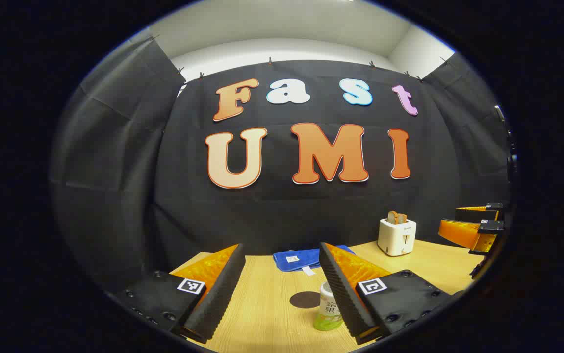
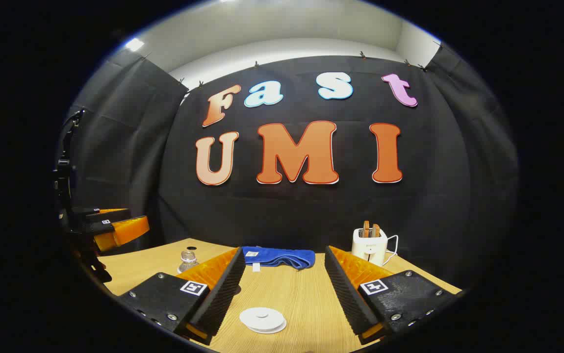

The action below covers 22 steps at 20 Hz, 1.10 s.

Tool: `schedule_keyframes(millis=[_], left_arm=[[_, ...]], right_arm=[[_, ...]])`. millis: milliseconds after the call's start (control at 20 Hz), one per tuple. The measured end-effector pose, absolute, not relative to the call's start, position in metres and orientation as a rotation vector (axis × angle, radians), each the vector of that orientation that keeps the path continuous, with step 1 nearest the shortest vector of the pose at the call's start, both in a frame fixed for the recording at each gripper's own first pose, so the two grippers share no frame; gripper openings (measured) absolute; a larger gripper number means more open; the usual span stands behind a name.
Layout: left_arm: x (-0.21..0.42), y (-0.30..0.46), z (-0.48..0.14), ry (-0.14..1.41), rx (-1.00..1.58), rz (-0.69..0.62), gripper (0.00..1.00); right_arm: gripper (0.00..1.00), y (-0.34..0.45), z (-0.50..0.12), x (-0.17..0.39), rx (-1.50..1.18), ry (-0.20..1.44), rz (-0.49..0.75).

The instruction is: Open the teacup lid with one hand, grasp the water bottle and pour water into the teacup with the other hand; after pouring, place the water bottle on the coaster and then close the teacup lid.

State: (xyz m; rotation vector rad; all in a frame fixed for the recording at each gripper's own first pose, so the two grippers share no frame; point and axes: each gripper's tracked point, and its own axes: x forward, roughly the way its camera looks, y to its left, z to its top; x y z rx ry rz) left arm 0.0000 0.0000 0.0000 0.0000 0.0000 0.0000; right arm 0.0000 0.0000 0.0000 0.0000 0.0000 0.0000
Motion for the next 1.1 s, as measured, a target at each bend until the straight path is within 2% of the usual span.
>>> schedule_keyframes(millis=[600,1100], left_arm=[[-0.006,0.034,0.002,-0.022,-0.068,0.029,0.98],[-0.013,-0.008,0.011,-0.059,-0.038,-0.037,0.96]], right_arm=[[0.97,0.021,0.008,0.009,-0.012,-0.026,0.022],[0.98,0.005,-0.029,0.009,-0.038,0.068,0.019]])
